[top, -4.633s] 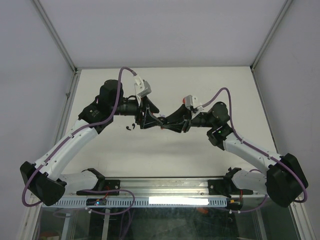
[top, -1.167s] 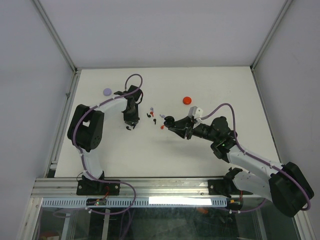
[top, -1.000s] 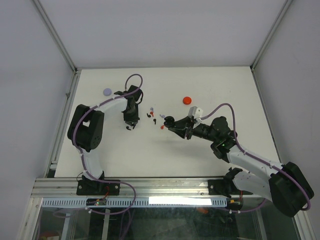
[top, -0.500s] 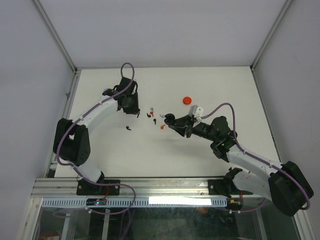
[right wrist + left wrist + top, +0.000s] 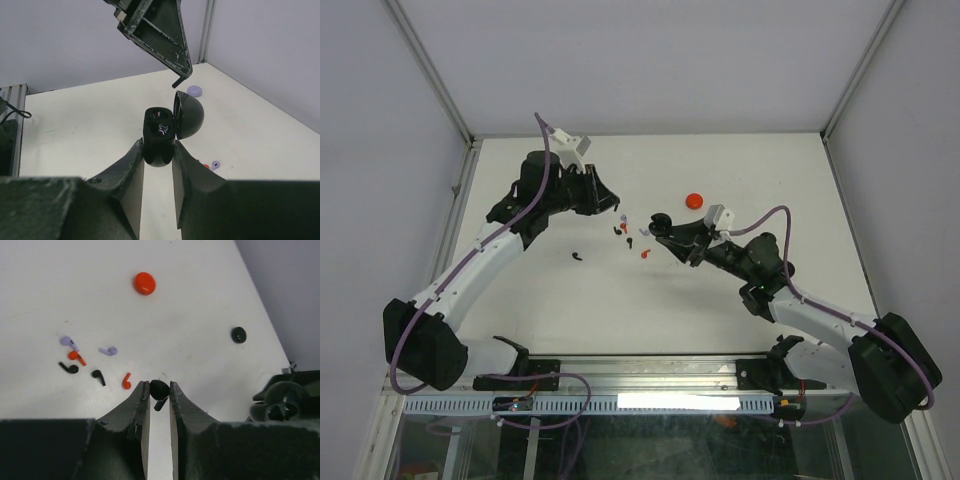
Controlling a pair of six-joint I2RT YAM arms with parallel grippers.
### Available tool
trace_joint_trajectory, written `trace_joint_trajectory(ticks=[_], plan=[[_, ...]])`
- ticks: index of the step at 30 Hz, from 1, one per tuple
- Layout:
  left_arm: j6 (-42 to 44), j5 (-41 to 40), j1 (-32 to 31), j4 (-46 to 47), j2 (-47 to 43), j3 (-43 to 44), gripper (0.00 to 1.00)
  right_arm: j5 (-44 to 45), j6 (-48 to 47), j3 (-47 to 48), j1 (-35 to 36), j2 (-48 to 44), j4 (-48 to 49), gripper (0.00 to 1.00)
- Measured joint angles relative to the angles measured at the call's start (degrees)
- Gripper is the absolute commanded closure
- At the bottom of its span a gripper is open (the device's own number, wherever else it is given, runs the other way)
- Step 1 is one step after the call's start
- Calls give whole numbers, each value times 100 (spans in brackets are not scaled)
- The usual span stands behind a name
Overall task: Insert the wireless bluetooth earbuds into the charging case
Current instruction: Place the earbud in the charging case.
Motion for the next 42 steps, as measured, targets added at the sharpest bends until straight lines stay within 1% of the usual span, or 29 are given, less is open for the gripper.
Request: trace_joint_trajectory(ticks=[5,10,14,18,22,30,35,42], plan=[[-13,833,-11,885,-522,-299,90,-85,4,24,0,212,501,100],[-48,1521,-17,1650,-988,-468,87,-310,57,284,7,437,730,100],[-105,1902,-125,2190,-1294,-586,87,-398,125,466,24,557,992,100],[-142,2162,-354,2573,-1353,-667,87,-466,216,597,87,706,1187,100],[-142,2234,-553,2881,-1351,-820,88,-511,291,680,153,835,1296,100],[-122,2277,-734,3241,-1244,-916,90,-564,446,706,195,925,1541,100],[-4,2271,-874,3287,-1158,-935,91,-566,481,706,195,925,1585,100],[160,2271,-876,3272,-1097,-949,92,-566,522,706,205,922,1585,100]])
